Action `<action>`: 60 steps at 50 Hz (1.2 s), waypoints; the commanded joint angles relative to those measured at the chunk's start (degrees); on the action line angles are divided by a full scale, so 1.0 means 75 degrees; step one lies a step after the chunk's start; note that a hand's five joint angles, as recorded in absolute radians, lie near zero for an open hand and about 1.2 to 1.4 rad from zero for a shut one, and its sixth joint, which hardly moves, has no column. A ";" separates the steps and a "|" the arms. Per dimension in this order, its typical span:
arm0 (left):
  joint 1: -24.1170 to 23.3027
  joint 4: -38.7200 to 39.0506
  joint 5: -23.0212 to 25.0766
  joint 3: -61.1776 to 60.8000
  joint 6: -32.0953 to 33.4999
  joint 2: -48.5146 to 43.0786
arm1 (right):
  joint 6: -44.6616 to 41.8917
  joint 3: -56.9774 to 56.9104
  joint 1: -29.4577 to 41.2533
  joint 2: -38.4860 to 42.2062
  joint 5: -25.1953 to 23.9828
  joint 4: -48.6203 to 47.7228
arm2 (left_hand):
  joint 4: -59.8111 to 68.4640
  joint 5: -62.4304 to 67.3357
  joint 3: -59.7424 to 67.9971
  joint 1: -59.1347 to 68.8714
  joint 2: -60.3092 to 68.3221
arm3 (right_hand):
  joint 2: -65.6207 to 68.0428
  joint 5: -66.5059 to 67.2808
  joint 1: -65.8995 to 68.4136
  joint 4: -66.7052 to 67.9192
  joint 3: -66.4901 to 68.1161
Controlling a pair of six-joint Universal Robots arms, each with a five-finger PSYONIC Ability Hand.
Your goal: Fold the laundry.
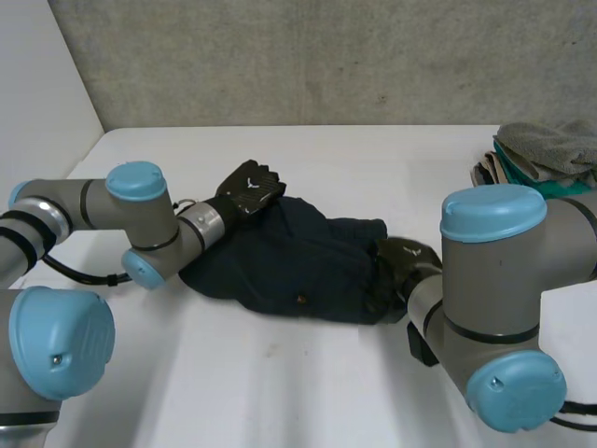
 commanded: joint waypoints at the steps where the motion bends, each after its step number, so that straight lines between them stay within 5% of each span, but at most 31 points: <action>1: -0.0016 0.1608 -0.0946 0.0019 -0.0063 0.0037 | -0.1694 -0.0774 -0.0078 0.0113 -0.0006 -0.0674 | 0.1543 0.1903 0.1611 0.2000 0.1560 | 0.1709 0.1886 0.3164 0.1618 0.1647; 6: -0.0016 0.2876 -0.1897 0.0277 -0.0109 0.0447 | -0.3639 -0.1840 -0.0102 0.0265 0.0064 -0.1938 | 0.1543 0.1903 0.1611 0.2000 0.1560 | 0.1709 0.1886 0.3164 0.1618 0.1647; 11: -0.0004 0.3768 -0.2554 0.0511 -0.0682 0.1196 | -0.5688 -0.3104 -0.0242 0.0546 0.0100 -0.4883 | 0.1543 0.1903 0.1611 0.2000 0.1560 | 0.1709 0.1886 0.3164 0.1618 0.1647; 16: 0.0007 0.4483 -0.3397 0.0489 -0.1339 0.2204 | -0.6712 -0.3845 -0.0476 0.0816 -0.0169 -0.8170 | 0.1543 0.1903 0.1611 0.2000 0.1560 | 0.1709 0.1886 0.3164 0.1618 0.1647; 21: -0.0039 0.4788 -0.4112 -0.0060 -0.1703 0.3386 | -0.6736 -0.4244 -0.0524 0.0933 -0.0510 -0.8937 | 0.1543 0.1903 0.1611 0.2000 0.1560 | 0.1709 0.1886 0.3164 0.1618 0.1647; 37: -0.0414 0.4426 -0.4102 -0.5579 -0.1645 0.5029 | -0.6783 -0.2009 -0.0559 0.1004 -0.0522 -0.6117 | 0.1543 0.1903 0.1611 0.2000 0.1560 | 0.1709 0.1886 0.3164 0.1618 0.1647; 53: -0.0918 0.1790 -0.4242 -0.9354 0.0206 0.6739 | -0.6900 -0.0144 -0.0699 -0.0250 -0.0650 -0.0032 | 0.1543 0.1903 0.1611 0.2000 0.1560 | 0.1709 0.1886 0.3164 0.1618 0.1647; 60: -0.1058 -0.0634 -0.4453 -1.0117 0.0336 0.8111 | -0.7471 0.0979 -0.0839 -0.1455 -0.0674 0.1700 | 0.1543 0.1903 0.1611 0.2000 0.1560 | 0.1709 0.1886 0.3164 0.1618 0.1647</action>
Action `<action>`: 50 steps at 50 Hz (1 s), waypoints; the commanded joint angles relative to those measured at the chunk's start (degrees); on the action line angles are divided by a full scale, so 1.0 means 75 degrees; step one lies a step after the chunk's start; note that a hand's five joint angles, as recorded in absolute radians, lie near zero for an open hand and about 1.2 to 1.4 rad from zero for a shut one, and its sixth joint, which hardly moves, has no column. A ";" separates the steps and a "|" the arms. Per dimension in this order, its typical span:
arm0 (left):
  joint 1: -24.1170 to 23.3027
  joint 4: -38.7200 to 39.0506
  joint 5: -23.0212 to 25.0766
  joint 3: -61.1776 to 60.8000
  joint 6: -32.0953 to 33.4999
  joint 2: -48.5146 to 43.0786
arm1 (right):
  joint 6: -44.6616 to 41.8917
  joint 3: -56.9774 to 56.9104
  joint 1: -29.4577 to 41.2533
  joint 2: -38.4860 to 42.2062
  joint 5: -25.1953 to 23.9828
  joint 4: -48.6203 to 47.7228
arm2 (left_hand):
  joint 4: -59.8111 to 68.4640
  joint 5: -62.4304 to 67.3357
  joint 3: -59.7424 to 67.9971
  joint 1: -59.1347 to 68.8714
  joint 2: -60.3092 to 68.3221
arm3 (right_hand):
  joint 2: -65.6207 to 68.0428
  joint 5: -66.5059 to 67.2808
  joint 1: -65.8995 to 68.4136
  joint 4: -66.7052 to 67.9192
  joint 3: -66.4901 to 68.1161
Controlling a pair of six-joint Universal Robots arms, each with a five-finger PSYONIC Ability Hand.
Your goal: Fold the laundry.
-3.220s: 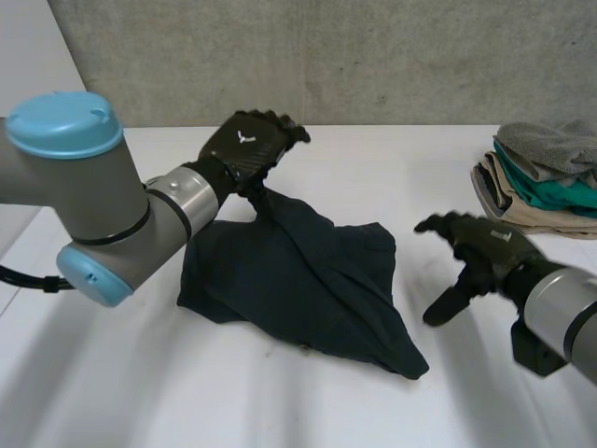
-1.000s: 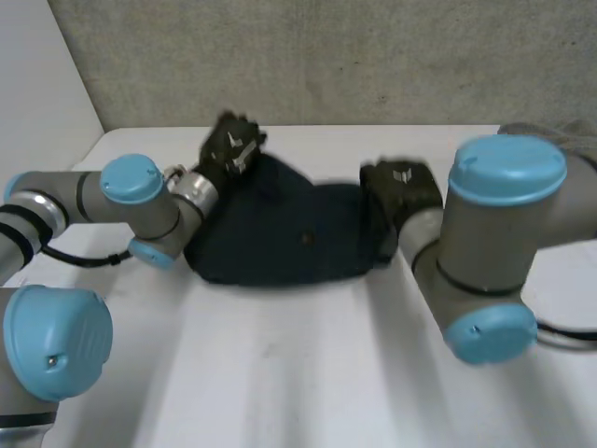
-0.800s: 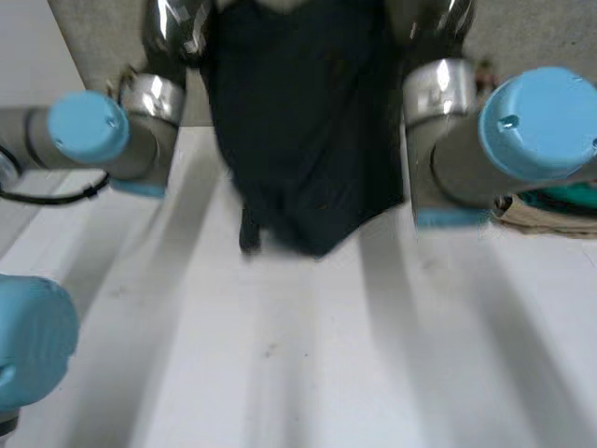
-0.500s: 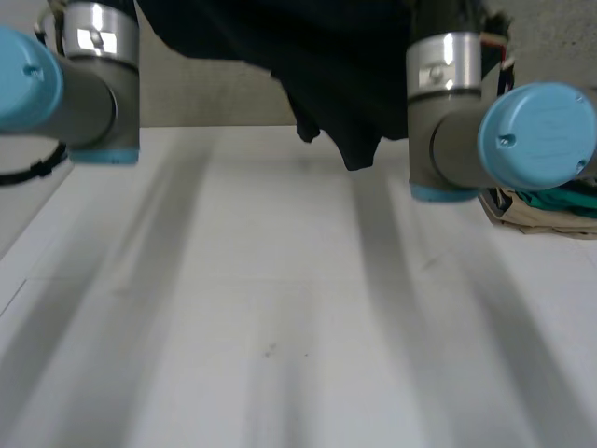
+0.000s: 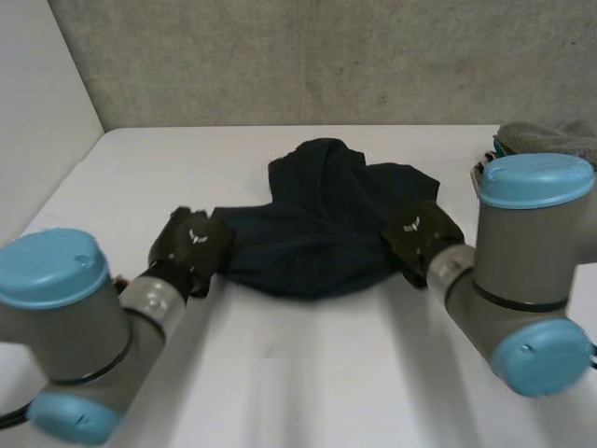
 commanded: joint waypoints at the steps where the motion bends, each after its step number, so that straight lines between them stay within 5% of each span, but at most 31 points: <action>1: -0.0256 -0.2749 -0.0131 -0.0735 0.0085 0.1365 | -0.0835 0.1150 -0.0197 -0.1133 -0.0021 0.1738 | 0.1492 0.1903 0.1550 0.2000 0.1512 | 0.1710 0.1855 0.3141 0.1603 0.1574; 5: -0.0887 -0.4111 -0.0107 -0.0854 -0.0008 0.1543 | -0.1949 0.2017 -0.0455 -0.1556 -0.0009 0.2746 | 0.1492 0.1903 0.1550 0.2000 0.1512 | 0.1710 0.1855 0.3141 0.1603 0.1574; 10: -0.1253 -0.4280 -0.0131 -0.0830 -0.0161 0.1625 | -0.2092 0.2393 -0.0549 -0.1697 0.0003 0.2596 | 0.1492 0.1903 0.1550 0.2000 0.1512 | 0.1710 0.1855 0.3141 0.1603 0.1574; 20: -0.0914 -0.2383 -0.0131 -0.0608 -0.0184 0.1415 | -0.1378 0.2546 -0.0631 -0.1662 0.0014 0.1108 | 0.1492 0.1903 0.1550 0.2000 0.1512 | 0.1710 0.1855 0.3141 0.1603 0.1574; 25: -0.0867 -0.1129 -0.0189 -0.0105 0.0026 0.0057 | -0.1318 0.2055 -0.0596 -0.1148 0.0026 0.0277 | 0.1492 0.1903 0.1550 0.2000 0.1512 | 0.1710 0.1855 0.3141 0.1603 0.1574; 37: -0.0808 -0.1068 -0.0564 0.1314 0.0074 -0.1105 | -0.1213 0.1139 -0.0537 -0.0549 0.0097 -0.0287 | 0.1492 0.1903 0.1550 0.2000 0.1512 | 0.1710 0.1855 0.3141 0.1603 0.1574; 44: -0.0832 -0.1629 -0.0576 0.0800 0.0085 -0.0556 | -0.0932 0.1420 -0.0608 -0.0525 0.0061 -0.0311 | -0.4128 -0.3717 -0.4069 -0.3619 -0.4108 | 0.1710 0.1855 0.3141 0.1603 0.1574; 50: -0.0796 -0.2333 -0.0588 0.0717 0.0062 -0.0426 | -0.0943 0.1690 -0.0643 -0.0607 0.0038 -0.0346 | -0.5099 -0.4688 -0.5040 -0.4590 -0.5079 | 0.1710 0.1855 0.3141 0.1603 0.1574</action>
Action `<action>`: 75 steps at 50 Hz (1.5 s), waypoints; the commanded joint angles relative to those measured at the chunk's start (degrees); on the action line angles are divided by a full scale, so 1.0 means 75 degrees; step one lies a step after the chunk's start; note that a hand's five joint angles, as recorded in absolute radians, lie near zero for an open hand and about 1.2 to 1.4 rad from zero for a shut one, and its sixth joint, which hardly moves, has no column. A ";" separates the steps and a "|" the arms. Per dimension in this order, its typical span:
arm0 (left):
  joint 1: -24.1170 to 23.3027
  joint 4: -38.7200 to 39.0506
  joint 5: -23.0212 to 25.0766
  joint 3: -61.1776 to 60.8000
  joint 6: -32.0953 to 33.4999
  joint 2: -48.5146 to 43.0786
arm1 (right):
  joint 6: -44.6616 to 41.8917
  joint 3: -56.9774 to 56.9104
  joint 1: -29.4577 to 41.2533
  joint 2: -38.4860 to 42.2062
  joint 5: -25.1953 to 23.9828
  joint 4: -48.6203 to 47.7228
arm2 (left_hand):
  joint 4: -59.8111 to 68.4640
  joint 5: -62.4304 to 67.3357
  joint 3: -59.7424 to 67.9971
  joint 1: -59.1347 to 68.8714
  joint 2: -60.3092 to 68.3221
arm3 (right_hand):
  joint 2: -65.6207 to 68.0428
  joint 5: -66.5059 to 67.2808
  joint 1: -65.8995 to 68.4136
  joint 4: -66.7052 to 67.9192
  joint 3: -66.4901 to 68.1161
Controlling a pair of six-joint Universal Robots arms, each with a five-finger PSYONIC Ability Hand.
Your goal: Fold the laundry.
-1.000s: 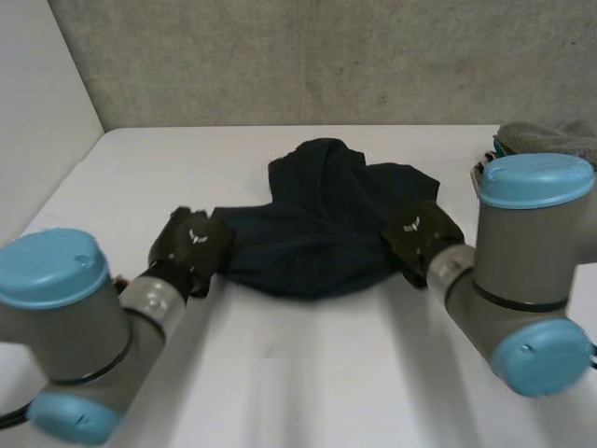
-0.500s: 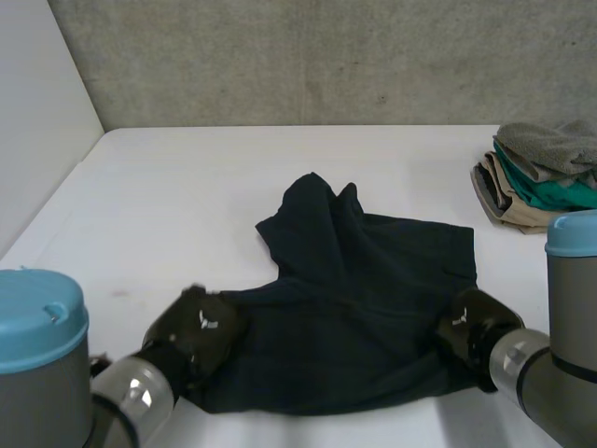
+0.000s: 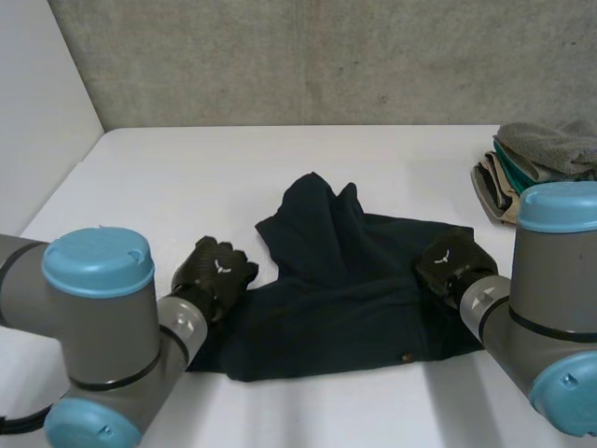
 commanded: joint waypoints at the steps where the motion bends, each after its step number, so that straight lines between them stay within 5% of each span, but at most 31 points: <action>1: 0.0041 -0.0877 -0.0001 -0.0244 -0.0013 0.0297 | 0.0038 0.0363 -0.0053 -0.0126 -0.0029 -0.0026 | -0.0634 -0.0639 -0.0688 -0.0473 -0.0661 | 0.1709 0.1828 0.3141 0.1603 0.1575; 18: 0.0123 -0.0925 -0.0001 0.0459 -0.0013 -0.0688 | -0.0055 0.1078 -0.0053 -0.0794 -0.0134 -0.0530 | -0.0592 -0.0596 -0.0646 -0.0431 -0.0619 | 0.1709 0.1828 0.3141 0.1603 0.1575; 20: 0.0123 -0.0925 -0.0001 0.0471 -0.0013 -0.0699 | -0.0055 0.1148 -0.0053 -0.0818 -0.0158 -0.0577 | -0.0056 -0.0061 -0.0110 0.0105 -0.0083 | 0.1709 0.1828 0.3141 0.1603 0.1575; 26: 0.0111 -0.0831 0.0011 0.0541 -0.0013 -0.0711 | -0.0055 0.1148 -0.0042 -0.0771 -0.0158 -0.0659 | 0.6063 0.6058 0.6009 0.6224 0.6036 | 0.1709 0.1828 0.3141 0.1603 0.1575; 39: 0.0158 0.0937 -0.0001 0.2004 0.0115 -0.0734 | -0.0746 -0.0771 0.0040 0.0271 -0.0088 -0.1267 | 0.6068 0.6063 0.6014 0.6229 0.6041 | 0.1709 0.1828 0.3141 0.1603 0.1575; 47: 0.0767 0.2331 -0.0001 0.4862 0.0548 -0.1648 | -0.0911 -0.3420 0.0052 0.1221 -0.0123 -0.3362 | 0.6068 0.6063 0.6014 0.6229 0.6041 | 0.1709 0.1828 0.3141 0.1603 0.1575; 53: 0.0838 0.4717 -0.0129 0.6458 0.0561 -0.1614 | -0.0759 -0.4710 -0.0042 0.1491 -0.0825 -0.7007 | 0.6068 0.6063 0.6014 0.6229 0.6041 | 0.1709 0.1828 0.3141 0.1603 0.1575; 59: 0.0850 0.6060 -0.0341 0.6167 0.0315 -0.0911 | -0.0150 -0.5203 -0.0042 0.1538 -0.1037 -0.8171 | 0.6068 0.6063 0.6014 0.6229 0.6041 | 0.1709 0.1828 0.3141 0.1603 0.1575; 75: 0.0791 0.4960 -0.0353 0.1741 0.0057 -0.0406 | 0.0343 -0.3763 -0.0018 0.2159 -0.1271 -0.6027 | 0.6068 0.6063 0.6014 0.6229 0.6041 | 0.1709 0.1828 0.3141 0.1603 0.1575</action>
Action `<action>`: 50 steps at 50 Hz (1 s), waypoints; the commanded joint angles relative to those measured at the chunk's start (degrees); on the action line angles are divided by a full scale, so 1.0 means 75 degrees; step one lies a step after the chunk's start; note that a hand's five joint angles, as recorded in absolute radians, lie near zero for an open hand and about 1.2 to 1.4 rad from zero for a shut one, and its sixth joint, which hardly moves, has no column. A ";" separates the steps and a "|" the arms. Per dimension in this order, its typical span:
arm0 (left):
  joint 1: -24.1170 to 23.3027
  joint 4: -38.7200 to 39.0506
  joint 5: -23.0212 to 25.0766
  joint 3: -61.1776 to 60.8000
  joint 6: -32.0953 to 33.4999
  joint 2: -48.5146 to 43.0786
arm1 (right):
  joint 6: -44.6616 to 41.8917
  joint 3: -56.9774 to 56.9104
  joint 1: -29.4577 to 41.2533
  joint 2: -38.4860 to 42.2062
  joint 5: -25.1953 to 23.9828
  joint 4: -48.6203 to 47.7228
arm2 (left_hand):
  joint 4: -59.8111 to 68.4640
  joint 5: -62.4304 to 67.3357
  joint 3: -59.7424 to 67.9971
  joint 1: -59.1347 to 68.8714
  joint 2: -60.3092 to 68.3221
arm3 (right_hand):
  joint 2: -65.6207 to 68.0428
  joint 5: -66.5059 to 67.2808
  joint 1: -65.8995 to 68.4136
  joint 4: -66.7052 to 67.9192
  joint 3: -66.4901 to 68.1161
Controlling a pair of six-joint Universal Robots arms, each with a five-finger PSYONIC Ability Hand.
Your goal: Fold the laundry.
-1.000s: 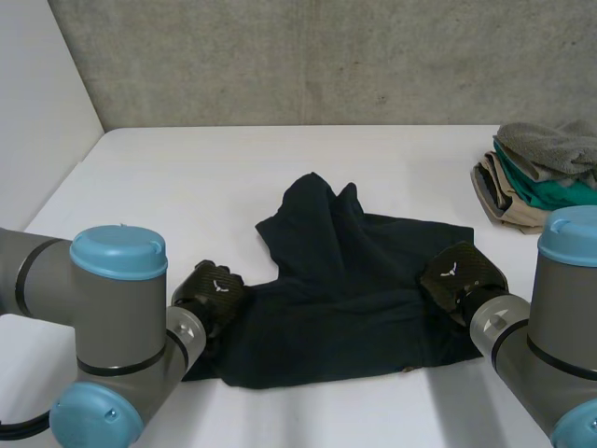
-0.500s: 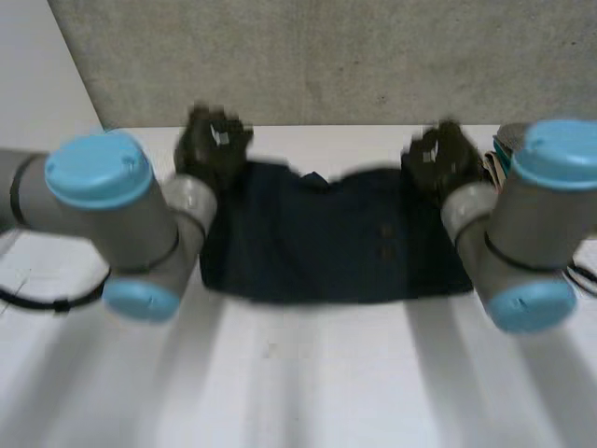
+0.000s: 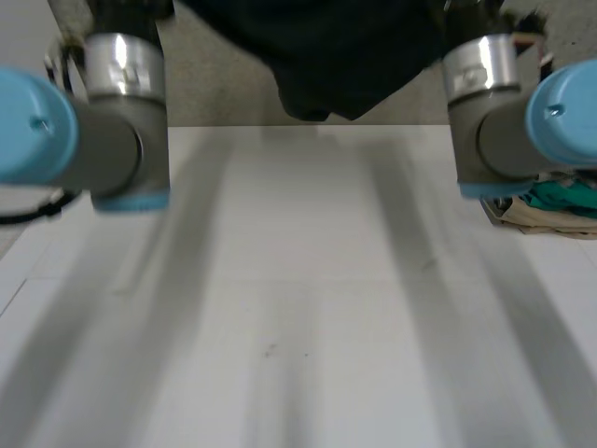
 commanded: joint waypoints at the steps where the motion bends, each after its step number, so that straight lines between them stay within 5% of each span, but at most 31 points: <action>1: -0.0065 -0.0734 0.0029 -0.2175 0.0053 0.0014 | 0.0000 0.1170 0.0023 0.0384 -0.0196 0.1048 | 0.1491 0.1911 0.1554 0.1885 0.1514 | 0.1709 0.1765 0.3141 0.1562 0.1574; 11: -0.0487 -0.2865 -0.0088 -0.4098 0.0451 0.0166 | -0.0164 0.2975 0.0081 0.0186 -0.0184 0.3695 | 0.1491 0.1911 0.1554 0.1885 0.1514 | 0.1709 0.1765 0.3141 0.1562 0.1574; 24: -0.0944 -0.5971 -0.0370 -0.5738 0.0604 0.2263 | -0.0188 0.4324 0.0011 -0.1456 0.0238 0.7823 | 0.1491 0.1911 0.1554 0.1885 0.1514 | 0.1709 0.1765 0.3141 0.1562 0.1574; 32: -0.2019 -0.8021 -0.0300 -0.6278 0.0511 0.2826 | -0.0855 0.5506 -0.0012 -0.2603 0.0765 0.9545 | 0.1491 0.1911 0.1554 0.1885 0.1514 | 0.1709 0.1765 0.3141 0.1562 0.1574; 35: -0.2291 -0.8281 -0.0311 -0.6197 0.0463 0.2839 | -0.1090 0.5905 -0.0047 -0.2803 0.0789 0.9558 | 0.1383 0.1803 0.1446 0.1777 0.1406 | 0.1709 0.1765 0.3141 0.1562 0.1574; 39: -0.2245 -0.8212 -0.0334 -0.5893 0.0498 0.2955 | -0.1078 0.6117 -0.0059 -0.2838 0.0789 0.9312 | -0.5974 -0.5555 -0.5911 -0.5581 -0.5951 | 0.1709 0.1765 0.3141 0.1562 0.1574; 41: -0.2198 -0.8106 -0.0346 -0.5659 0.0498 0.3037 | -0.1090 0.6187 -0.0082 -0.2838 0.0789 0.9125 | -0.7449 -0.7029 -0.7386 -0.7055 -0.7425 | 0.1709 0.1765 0.3141 0.1562 0.1574; 50: -0.0992 -0.6386 -0.0031 -0.4521 0.0522 0.3038 | -0.1043 0.6480 -0.0165 -0.2885 0.0789 0.8444 | -0.7433 -0.7013 -0.7370 -0.7039 -0.7410 | 0.1709 0.1765 0.3141 0.1562 0.1574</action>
